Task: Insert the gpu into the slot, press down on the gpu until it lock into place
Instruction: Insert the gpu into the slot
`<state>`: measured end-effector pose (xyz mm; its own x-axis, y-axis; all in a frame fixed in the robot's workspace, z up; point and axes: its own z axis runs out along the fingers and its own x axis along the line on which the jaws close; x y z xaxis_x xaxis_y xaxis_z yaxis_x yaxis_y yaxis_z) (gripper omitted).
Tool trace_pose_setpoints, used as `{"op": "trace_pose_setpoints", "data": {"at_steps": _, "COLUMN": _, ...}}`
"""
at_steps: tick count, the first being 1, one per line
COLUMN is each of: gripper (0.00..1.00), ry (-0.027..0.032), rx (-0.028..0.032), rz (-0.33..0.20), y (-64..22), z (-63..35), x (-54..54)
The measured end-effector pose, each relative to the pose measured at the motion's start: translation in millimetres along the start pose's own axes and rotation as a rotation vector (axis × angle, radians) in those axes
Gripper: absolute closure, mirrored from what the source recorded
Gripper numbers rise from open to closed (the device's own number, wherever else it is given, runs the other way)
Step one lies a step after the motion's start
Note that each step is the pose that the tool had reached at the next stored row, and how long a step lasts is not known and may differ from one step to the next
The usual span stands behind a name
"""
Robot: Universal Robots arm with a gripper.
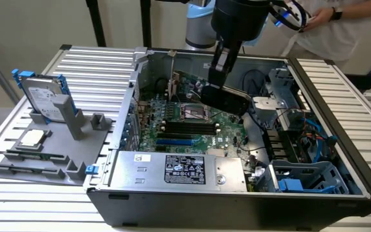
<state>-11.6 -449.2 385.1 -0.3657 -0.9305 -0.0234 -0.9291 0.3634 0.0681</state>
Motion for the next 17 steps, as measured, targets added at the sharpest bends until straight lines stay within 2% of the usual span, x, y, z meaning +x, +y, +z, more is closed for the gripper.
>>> {"op": "trace_pose_setpoints", "data": {"at_steps": 14, "gripper": 0.74, "ry": -0.0237, "rx": 0.0247, "rz": -0.213, "y": -0.3, "z": 4.8, "x": 0.1}}
{"op": "trace_pose_setpoints", "data": {"at_steps": 17, "gripper": 0.74, "ry": -0.0311, "rx": 0.0268, "rz": -0.257, "y": -0.4, "z": 6.2, "x": 0.1}}
